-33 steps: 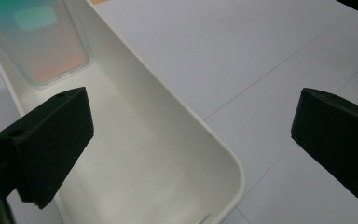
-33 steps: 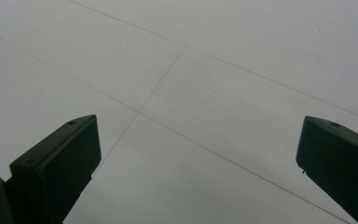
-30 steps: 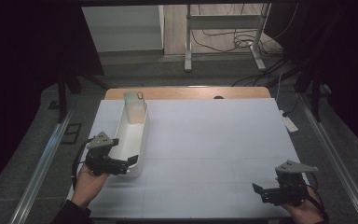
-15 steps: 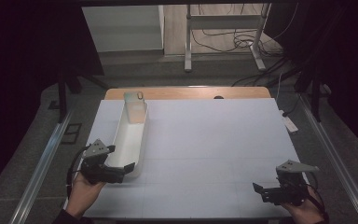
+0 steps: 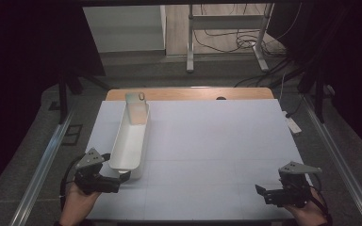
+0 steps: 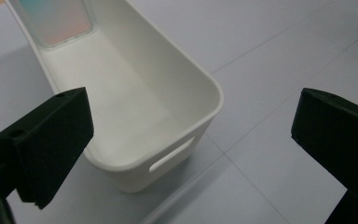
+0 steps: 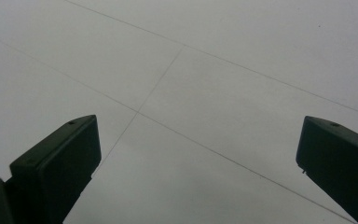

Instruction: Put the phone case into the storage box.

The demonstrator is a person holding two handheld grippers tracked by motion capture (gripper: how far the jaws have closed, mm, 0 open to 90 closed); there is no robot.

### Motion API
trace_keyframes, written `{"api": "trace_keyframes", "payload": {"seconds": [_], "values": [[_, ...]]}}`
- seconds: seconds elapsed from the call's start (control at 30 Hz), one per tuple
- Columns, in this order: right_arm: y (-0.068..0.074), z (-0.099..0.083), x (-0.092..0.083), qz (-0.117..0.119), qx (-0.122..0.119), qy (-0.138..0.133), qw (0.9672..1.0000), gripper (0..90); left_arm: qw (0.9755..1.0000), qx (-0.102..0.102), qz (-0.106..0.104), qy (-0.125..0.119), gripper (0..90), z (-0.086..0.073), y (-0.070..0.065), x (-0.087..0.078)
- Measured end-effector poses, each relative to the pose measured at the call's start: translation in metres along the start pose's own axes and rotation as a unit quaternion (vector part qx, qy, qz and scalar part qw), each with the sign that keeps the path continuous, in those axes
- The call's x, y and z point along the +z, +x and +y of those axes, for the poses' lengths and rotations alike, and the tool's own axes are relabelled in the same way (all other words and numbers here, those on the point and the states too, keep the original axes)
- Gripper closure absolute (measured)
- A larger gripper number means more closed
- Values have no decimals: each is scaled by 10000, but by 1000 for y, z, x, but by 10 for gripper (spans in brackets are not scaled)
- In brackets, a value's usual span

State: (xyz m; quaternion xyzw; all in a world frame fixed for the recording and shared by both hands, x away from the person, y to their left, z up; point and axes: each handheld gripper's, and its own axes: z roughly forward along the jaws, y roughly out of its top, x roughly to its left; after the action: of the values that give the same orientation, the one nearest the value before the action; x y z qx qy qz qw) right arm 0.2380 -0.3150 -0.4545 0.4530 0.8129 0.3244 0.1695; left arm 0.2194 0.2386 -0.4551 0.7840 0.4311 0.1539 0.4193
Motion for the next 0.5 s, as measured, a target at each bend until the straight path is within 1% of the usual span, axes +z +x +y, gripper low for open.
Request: {"api": "trace_keyframes", "payload": {"seconds": [0.23,0.5], "values": [[1,0,0,5,-27,18,10000,2,10000,-34,17,20,0,-8,0,-5],[1,0,0,4,-41,22,10000,3,10000,-59,-8,45,0,-16,-3,-11]]}}
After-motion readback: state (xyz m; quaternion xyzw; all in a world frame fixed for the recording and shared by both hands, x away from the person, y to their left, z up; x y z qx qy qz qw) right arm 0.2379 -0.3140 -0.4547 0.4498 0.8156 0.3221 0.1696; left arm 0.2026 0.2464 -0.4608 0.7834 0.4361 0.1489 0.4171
